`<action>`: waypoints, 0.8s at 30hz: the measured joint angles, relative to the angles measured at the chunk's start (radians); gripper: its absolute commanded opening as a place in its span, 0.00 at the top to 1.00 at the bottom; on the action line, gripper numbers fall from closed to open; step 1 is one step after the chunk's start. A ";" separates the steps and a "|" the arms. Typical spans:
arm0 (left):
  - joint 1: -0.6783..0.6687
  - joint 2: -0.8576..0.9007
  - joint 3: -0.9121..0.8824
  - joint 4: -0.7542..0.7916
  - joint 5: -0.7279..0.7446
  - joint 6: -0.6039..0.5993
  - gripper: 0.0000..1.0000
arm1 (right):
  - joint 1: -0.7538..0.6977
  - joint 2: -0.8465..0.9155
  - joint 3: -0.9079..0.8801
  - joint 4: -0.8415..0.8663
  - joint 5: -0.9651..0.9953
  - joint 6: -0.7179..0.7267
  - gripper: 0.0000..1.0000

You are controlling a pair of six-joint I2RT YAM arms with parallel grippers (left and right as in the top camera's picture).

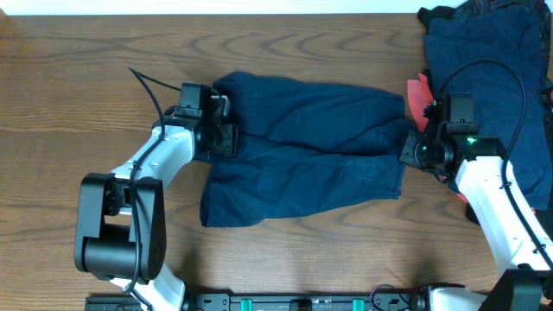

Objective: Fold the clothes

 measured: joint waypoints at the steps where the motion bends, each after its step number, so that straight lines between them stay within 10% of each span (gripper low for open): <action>1: 0.000 0.000 0.000 0.002 0.009 0.004 0.39 | 0.000 0.000 0.000 0.000 0.000 0.000 0.78; 10: -0.002 0.000 0.000 -0.004 0.100 0.035 0.40 | 0.000 0.000 0.000 0.000 0.000 0.000 0.78; 24: -0.002 0.000 0.000 -0.009 0.104 0.037 0.89 | 0.000 0.000 0.000 0.003 0.000 0.000 0.77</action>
